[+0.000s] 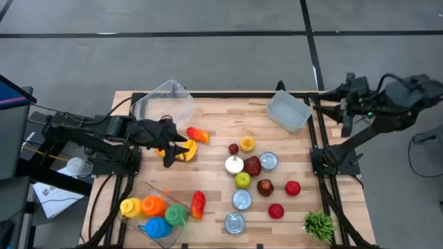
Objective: Pick & Place Food Item
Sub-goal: Put the starfruit into the white bin
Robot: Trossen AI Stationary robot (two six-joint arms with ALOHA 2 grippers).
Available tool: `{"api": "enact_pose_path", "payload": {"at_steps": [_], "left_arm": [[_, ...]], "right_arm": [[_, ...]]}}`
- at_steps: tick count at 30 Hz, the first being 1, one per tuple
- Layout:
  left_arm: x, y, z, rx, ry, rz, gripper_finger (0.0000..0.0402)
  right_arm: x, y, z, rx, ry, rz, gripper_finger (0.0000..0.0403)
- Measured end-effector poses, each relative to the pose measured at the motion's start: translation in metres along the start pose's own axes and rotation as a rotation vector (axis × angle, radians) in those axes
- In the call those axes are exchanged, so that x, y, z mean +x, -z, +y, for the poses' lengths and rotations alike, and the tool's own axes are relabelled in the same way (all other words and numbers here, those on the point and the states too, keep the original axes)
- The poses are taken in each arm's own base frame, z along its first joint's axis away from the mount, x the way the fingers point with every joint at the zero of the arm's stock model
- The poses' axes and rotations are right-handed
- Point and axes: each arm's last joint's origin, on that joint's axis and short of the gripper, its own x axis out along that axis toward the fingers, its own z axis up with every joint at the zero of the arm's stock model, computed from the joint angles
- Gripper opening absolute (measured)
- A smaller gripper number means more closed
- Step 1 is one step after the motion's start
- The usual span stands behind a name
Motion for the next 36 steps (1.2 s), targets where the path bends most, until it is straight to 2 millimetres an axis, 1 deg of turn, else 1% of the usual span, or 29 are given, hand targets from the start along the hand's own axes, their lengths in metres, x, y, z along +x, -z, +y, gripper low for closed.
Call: {"api": "enact_pose_path", "payload": {"at_steps": [2,7,9,12,14,17,21,23,28,33,36], "left_arm": [[0.006,0.001,0.007,-0.043,-0.037,0.051,0.0196],[0.021,0.009,0.02,-0.134,-0.153,0.189,0.0196],[0.029,0.01,0.024,-0.18,-0.189,0.222,0.0196],[0.04,0.011,0.024,-0.186,-0.204,0.254,0.0196],[0.048,0.012,0.025,-0.176,-0.218,0.28,0.0196],[0.058,0.013,0.029,-0.194,-0.249,0.306,0.0196],[0.071,0.016,0.036,-0.323,-0.314,0.328,0.0196],[0.078,0.022,0.038,-0.357,-0.342,0.353,0.0196],[0.093,0.036,0.042,-0.384,-0.404,0.413,0.0196],[0.103,0.042,0.042,-0.384,-0.415,0.458,0.0196],[0.107,0.043,0.042,-0.439,-0.434,0.455,0.0196]], "right_arm": [[0.006,0.018,0.001,0.008,-0.029,-0.047,0.0163],[0.03,0.067,0.007,0.06,-0.095,-0.178,0.0163],[0.037,0.083,0.01,0.085,-0.159,-0.228,0.0165],[0.043,0.103,0.011,0.11,-0.279,-0.303,0.0166],[0.043,0.113,0.008,0.141,-0.31,-0.352,0.0165],[0.041,0.128,-0.001,0.207,-0.308,-0.402,0.0163],[0.037,0.143,-0.012,0.281,-0.299,-0.473,0.0163],[0.036,0.149,-0.015,0.307,-0.297,-0.501,0.0165],[0.038,0.17,-0.022,0.33,-0.261,-0.512,0.0168],[0.043,0.19,-0.026,0.354,-0.239,-0.523,0.0168],[0.046,0.201,-0.027,0.378,-0.231,-0.534,0.0167]]}}
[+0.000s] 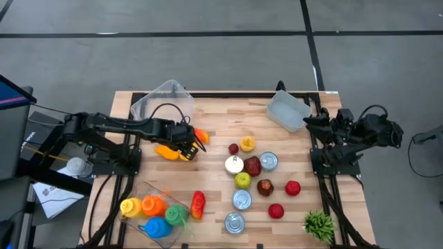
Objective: Pick & Place Food Item
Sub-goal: Put the starfruit into the white bin
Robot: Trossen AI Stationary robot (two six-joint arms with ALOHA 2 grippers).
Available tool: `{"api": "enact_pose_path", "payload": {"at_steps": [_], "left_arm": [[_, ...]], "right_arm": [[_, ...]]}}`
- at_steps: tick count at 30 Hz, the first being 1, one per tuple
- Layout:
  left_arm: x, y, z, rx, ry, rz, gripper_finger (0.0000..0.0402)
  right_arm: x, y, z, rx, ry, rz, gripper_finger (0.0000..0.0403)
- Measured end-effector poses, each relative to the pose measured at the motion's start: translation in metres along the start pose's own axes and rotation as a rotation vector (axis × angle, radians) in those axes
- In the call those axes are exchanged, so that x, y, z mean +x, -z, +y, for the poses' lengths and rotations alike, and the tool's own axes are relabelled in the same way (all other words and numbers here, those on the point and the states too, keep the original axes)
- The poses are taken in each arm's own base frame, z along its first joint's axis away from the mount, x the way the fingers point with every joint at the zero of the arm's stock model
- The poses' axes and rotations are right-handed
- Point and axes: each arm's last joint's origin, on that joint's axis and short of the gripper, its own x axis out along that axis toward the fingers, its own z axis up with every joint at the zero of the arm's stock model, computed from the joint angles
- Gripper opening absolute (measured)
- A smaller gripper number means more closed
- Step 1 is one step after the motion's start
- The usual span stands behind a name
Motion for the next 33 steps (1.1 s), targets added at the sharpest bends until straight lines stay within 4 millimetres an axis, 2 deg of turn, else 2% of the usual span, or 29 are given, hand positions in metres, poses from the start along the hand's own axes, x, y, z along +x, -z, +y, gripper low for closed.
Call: {"api": "enact_pose_path", "payload": {"at_steps": [5,9,15,19,25,29,33], "left_arm": [[0.008,0.0,-0.002,-0.033,-0.024,0.019,0.0195],[0.023,0.001,-0.006,-0.022,-0.069,0.054,0.0188],[0.044,0.001,-0.011,-0.012,-0.106,0.089,0.0179],[0.05,0.003,-0.013,-0.01,-0.088,0.142,0.0169],[0.049,0.004,-0.014,-0.015,-0.07,0.162,0.0116],[0.049,0.003,-0.014,-0.014,-0.069,0.162,0.0066],[0.049,0.003,-0.014,-0.013,-0.068,0.161,0.0024]], "right_arm": [[-0.005,0.019,-0.01,0.037,0.024,-0.013,0.0167],[-0.004,0.032,-0.015,0.051,0.049,0.006,0.0167],[-0.003,0.038,-0.017,0.051,0.053,0.022,0.0167],[-0.003,0.037,-0.017,0.064,0.05,0.015,0.0165],[-0.003,0.038,-0.017,0.057,0.049,0.018,0.0156],[-0.003,0.042,-0.017,0.007,0.017,0.078,0.0123],[-0.002,0.049,-0.017,0.011,-0.026,0.128,0.0053]]}}
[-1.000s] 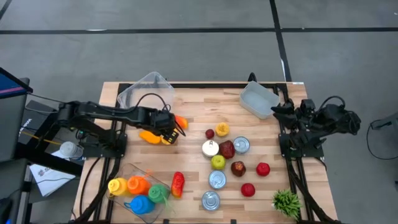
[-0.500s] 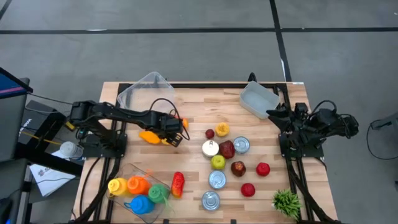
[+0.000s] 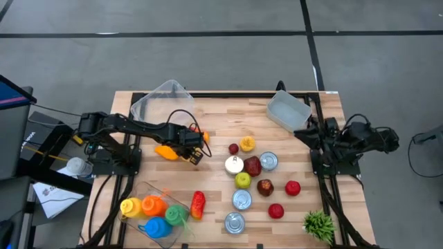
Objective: Pick & Place Food Item
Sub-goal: Put the starfruit into the white bin
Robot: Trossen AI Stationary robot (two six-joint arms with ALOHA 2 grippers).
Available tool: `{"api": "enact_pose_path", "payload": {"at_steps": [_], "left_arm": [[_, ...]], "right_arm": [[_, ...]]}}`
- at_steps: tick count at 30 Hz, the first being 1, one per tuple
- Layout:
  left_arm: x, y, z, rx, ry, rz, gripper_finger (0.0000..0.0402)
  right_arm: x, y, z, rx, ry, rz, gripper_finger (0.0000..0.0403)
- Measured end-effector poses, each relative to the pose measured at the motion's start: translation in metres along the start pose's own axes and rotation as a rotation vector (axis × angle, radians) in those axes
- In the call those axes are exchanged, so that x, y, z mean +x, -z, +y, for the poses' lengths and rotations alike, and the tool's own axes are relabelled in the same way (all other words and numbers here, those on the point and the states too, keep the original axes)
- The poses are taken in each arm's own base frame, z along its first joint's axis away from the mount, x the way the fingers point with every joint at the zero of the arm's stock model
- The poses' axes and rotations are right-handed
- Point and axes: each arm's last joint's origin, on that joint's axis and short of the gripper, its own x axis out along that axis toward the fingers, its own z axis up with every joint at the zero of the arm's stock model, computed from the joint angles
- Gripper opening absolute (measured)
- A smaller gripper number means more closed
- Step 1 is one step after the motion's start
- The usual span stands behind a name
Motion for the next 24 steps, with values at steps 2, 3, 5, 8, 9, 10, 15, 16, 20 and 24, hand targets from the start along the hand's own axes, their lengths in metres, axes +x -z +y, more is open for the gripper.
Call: {"api": "enact_pose_path", "payload": {"at_steps": [2,3,5,8,9,10,15,16,20,24], "left_arm": [[0.0,0.0,0.0,0.013,0.0,0.0,0.001],[0.0,0.0,0.0,0.024,0.0,0.0,0.0007],[0.0,0.0,0.0,0.026,0.001,0.0,0.0008],[0.0,0.0,0.0,0.027,0.002,-0.001,0.0014],[0.0,0.0,0.0,0.027,0.002,-0.001,0.0014],[0.0,0.0,0.0,0.027,0.003,-0.002,0.0011],[-0.005,-0.001,-0.002,0.023,0.053,-0.01,0.0005],[-0.007,-0.002,-0.002,0.022,0.07,-0.018,0.0005],[-0.025,-0.001,0.002,0.013,0.124,-0.06,0.0003],[-0.052,0.002,0.01,-0.024,0.212,-0.132,0.0002]], "right_arm": [[0.003,0.008,0.0,0.004,-0.063,0.025,0.0016],[0.004,0.013,0.0,0.006,-0.099,0.036,0.0009],[0.007,0.022,-0.001,0.026,-0.144,0.043,0.0011],[0.012,0.044,-0.008,0.05,-0.132,0.071,0.0004],[0.013,0.049,-0.01,0.061,-0.135,0.066,0.0003],[0.014,0.053,-0.011,0.077,-0.145,0.046,0.0003],[0.016,0.068,-0.015,0.081,-0.224,0.008,0.0002],[0.016,0.069,-0.015,0.075,-0.232,0.023,0.0002],[0.016,0.073,-0.016,0.033,-0.229,0.053,0.0001],[0.016,0.078,-0.019,-0.001,-0.189,0.101,0.0001]]}}
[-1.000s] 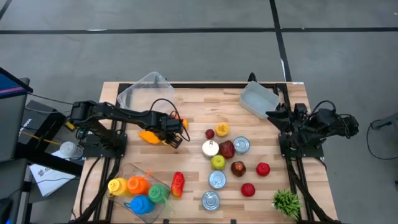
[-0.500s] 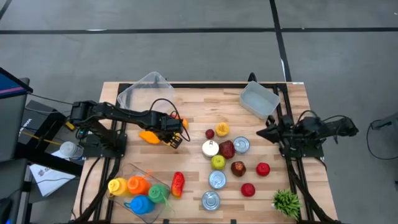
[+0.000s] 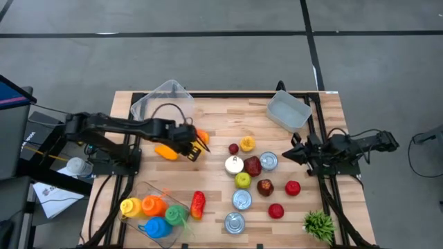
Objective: Pick & Place Food Item
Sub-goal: Put the starfruit into the white bin
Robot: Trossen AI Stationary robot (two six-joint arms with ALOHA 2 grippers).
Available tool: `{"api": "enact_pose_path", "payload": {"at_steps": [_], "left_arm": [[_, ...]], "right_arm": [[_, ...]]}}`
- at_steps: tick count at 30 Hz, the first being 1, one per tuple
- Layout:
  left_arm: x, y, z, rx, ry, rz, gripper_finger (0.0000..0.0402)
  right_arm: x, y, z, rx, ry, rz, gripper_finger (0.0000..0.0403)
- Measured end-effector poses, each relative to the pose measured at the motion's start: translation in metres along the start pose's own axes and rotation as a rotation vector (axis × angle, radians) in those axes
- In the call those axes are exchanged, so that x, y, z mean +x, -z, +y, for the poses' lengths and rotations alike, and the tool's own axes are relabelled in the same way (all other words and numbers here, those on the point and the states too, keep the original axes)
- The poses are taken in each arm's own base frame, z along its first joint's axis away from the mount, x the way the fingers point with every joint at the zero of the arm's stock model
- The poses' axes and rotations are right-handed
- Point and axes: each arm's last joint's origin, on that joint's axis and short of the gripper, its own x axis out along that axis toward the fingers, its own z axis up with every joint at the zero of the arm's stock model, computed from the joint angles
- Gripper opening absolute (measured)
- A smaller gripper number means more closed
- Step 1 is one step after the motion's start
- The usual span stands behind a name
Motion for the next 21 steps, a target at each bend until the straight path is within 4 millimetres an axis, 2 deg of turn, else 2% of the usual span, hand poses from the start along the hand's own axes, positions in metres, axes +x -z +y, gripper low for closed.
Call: {"api": "enact_pose_path", "payload": {"at_steps": [5,9,12,16,21], "left_arm": [[-0.044,-0.004,0.0,-0.045,0.205,-0.166,0.0002],[-0.085,-0.012,-0.004,-0.061,0.454,-0.396,0.0001],[-0.118,-0.017,-0.005,-0.001,0.622,-0.602,0.0001],[-0.16,-0.018,0.007,0.077,0.756,-0.84,0.0001],[-0.187,-0.011,0.025,0.155,0.884,-0.886,0.0003]], "right_arm": [[0.0,0.003,-0.005,-0.01,0.1,0.017,0.0007],[0.0,0.004,-0.006,-0.012,0.109,0.023,0.001],[0.0,0.005,-0.006,-0.013,0.11,0.028,0.001],[0.0,0.004,-0.006,-0.012,0.108,0.025,0.001],[0.0,0.005,-0.006,-0.013,0.11,0.03,0.001]]}}
